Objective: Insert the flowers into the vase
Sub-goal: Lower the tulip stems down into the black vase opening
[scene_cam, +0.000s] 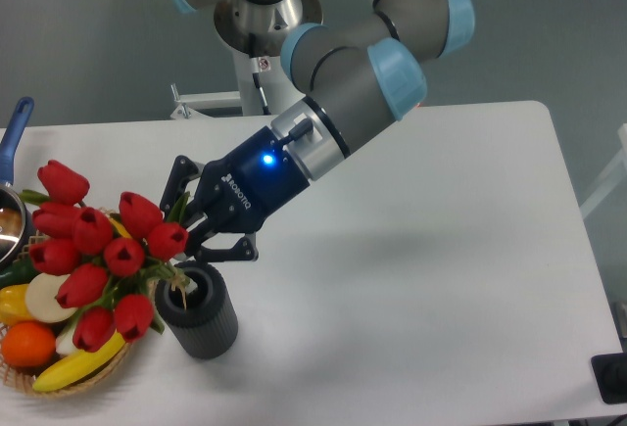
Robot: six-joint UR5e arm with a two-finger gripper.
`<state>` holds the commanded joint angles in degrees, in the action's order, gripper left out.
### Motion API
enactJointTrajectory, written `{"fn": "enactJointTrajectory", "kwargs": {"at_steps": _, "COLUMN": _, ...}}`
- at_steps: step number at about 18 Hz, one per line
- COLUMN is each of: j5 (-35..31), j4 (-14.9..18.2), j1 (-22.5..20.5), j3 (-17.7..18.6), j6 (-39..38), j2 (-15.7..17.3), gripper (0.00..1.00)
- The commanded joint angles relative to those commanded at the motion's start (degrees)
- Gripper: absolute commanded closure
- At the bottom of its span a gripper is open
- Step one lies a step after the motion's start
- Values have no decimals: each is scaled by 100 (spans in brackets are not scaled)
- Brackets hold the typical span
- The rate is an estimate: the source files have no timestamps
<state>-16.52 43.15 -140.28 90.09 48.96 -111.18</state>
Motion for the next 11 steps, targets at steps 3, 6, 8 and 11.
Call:
{"fn": "enactJointTrajectory", "kwargs": {"at_steps": 3, "j5": 0, "j4": -9, "j1": -17, "j3": 122, "j6": 17, "j2": -9, "gripper": 94}}
{"fn": "enactJointTrajectory", "kwargs": {"at_steps": 6, "j5": 0, "j4": -9, "j1": -44, "j3": 429, "j6": 148, "j2": 26, "gripper": 91}}
{"fn": "enactJointTrajectory", "kwargs": {"at_steps": 8, "j5": -17, "j4": -9, "j1": -61, "j3": 702, "j6": 429, "j2": 43, "gripper": 90}}
{"fn": "enactJointTrajectory", "kwargs": {"at_steps": 11, "j5": -44, "j4": -9, "j1": -96, "j3": 844, "j6": 624, "j2": 17, "gripper": 89}}
